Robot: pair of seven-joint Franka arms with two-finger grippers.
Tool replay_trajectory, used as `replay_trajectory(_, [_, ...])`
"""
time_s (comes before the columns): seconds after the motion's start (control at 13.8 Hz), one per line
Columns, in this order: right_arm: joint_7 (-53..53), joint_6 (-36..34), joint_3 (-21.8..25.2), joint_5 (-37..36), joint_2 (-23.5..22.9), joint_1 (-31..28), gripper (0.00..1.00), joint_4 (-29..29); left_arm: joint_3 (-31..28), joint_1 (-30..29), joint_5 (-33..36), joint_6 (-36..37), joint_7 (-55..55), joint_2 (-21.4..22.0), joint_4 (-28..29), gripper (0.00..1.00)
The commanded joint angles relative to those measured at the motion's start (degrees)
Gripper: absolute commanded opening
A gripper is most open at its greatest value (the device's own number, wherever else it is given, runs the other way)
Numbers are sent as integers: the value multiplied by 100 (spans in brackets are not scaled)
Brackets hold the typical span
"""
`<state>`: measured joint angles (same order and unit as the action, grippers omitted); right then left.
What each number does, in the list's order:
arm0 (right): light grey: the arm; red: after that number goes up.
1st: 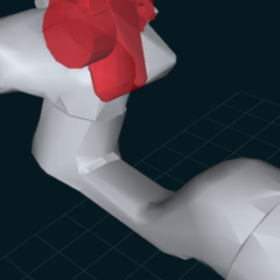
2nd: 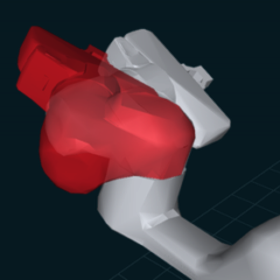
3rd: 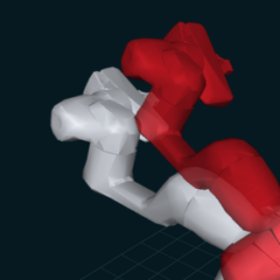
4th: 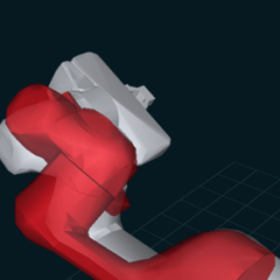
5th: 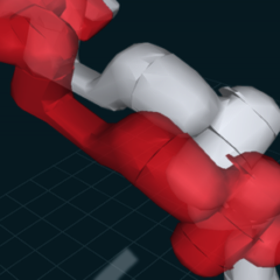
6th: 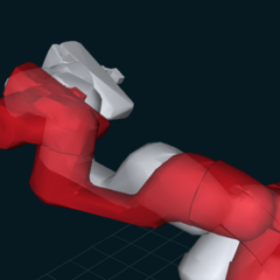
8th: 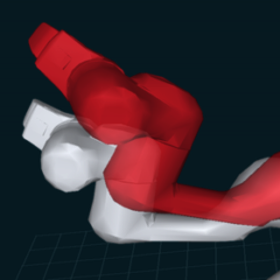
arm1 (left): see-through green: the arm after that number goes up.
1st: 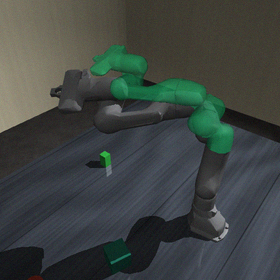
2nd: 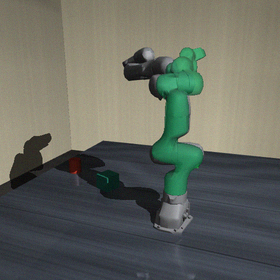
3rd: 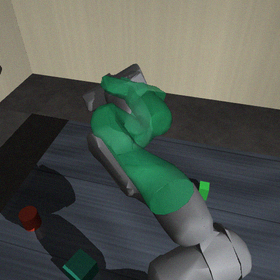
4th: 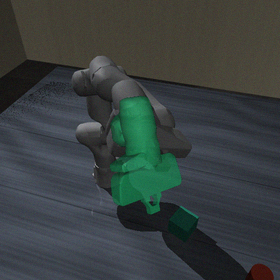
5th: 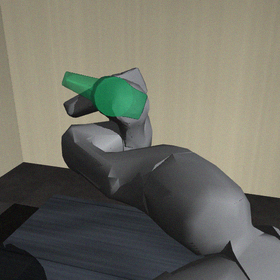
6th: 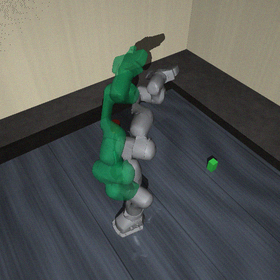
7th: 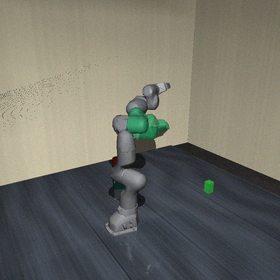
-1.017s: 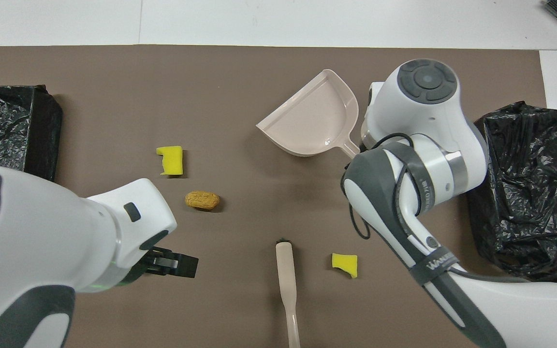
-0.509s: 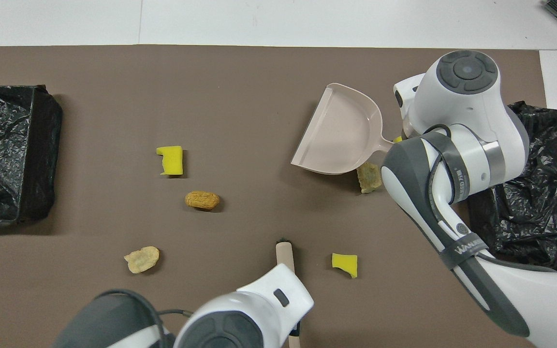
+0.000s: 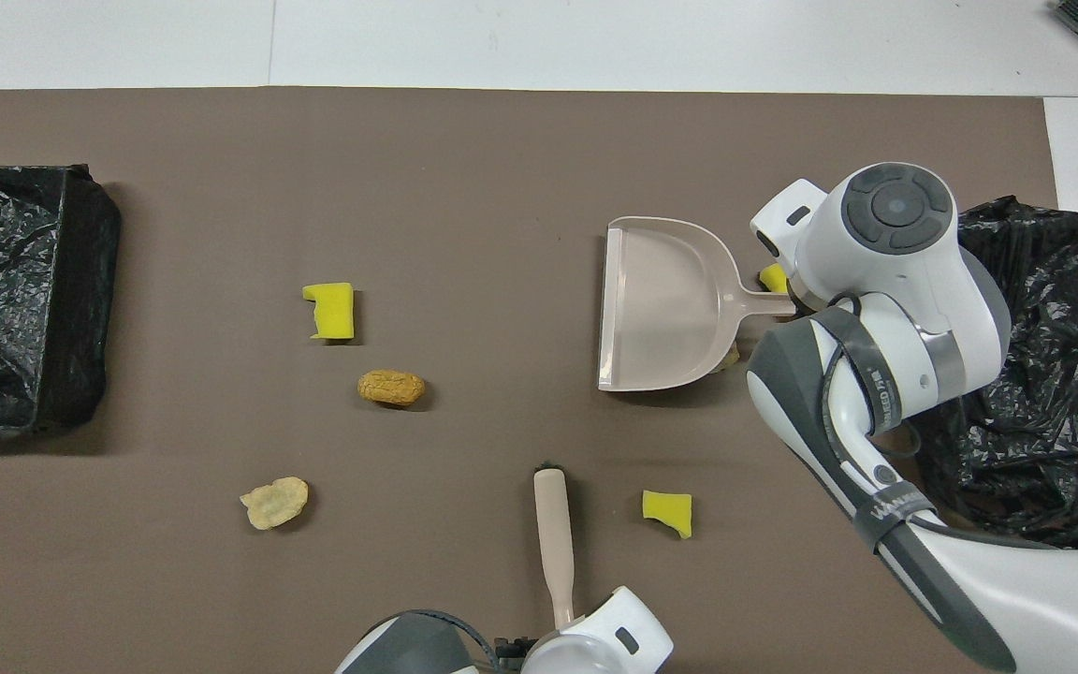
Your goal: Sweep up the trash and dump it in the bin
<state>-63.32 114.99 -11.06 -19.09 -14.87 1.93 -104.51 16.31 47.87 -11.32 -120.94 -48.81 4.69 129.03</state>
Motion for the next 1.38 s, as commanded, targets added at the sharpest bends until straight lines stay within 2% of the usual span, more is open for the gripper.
replay_trajectory(0.0, [-181, 103, -45, -392, 195, 26, 0, -211, -119, 232, -81, -367, -216, 32, 332, 90])
replay_trajectory(0.15, [-172, 50, -36, -411, 195, 176, 0, -193, -119, 232, -81, -553, -322, -12, 394, 84])
replay_trajectory(0.22, [-163, 41, -45, -411, 195, 176, 0, -184, -119, 249, -81, -545, -313, -73, 403, 74])
replay_trajectory(0.44, [-154, 23, -36, -411, 213, 255, 0, -193, -119, 407, -72, -606, -322, -371, 421, 74])
replay_trajectory(0.51, [-154, 23, -45, -420, 213, 255, 0, -193, -128, 425, -72, -650, -313, -425, 421, 68])
replay_trajectory(0.58, [-154, 15, -36, -420, 221, 255, 0, -202, -128, 425, -72, -650, -313, -443, 403, 49])
replay_trajectory(0.73, [-172, -12, -45, -621, 213, 281, 0, -211, -145, 347, 24, -572, -270, -460, 342, 0])
replay_trajectory(1.02, [-163, -38, -45, -657, 213, 396, 0, -184, -189, -49, 103, -309, -243, -355, -9, 0])
replay_trajectory(1.16, [-163, -38, -45, -657, 204, 396, 0, -176, -189, -137, 602, 139, -234, -294, -185, 0])
replay_trajectory(1.31, [-128, -38, -45, -587, 195, 396, 0, -175, -207, -294, 780, 298, -217, -249, -186, 0])
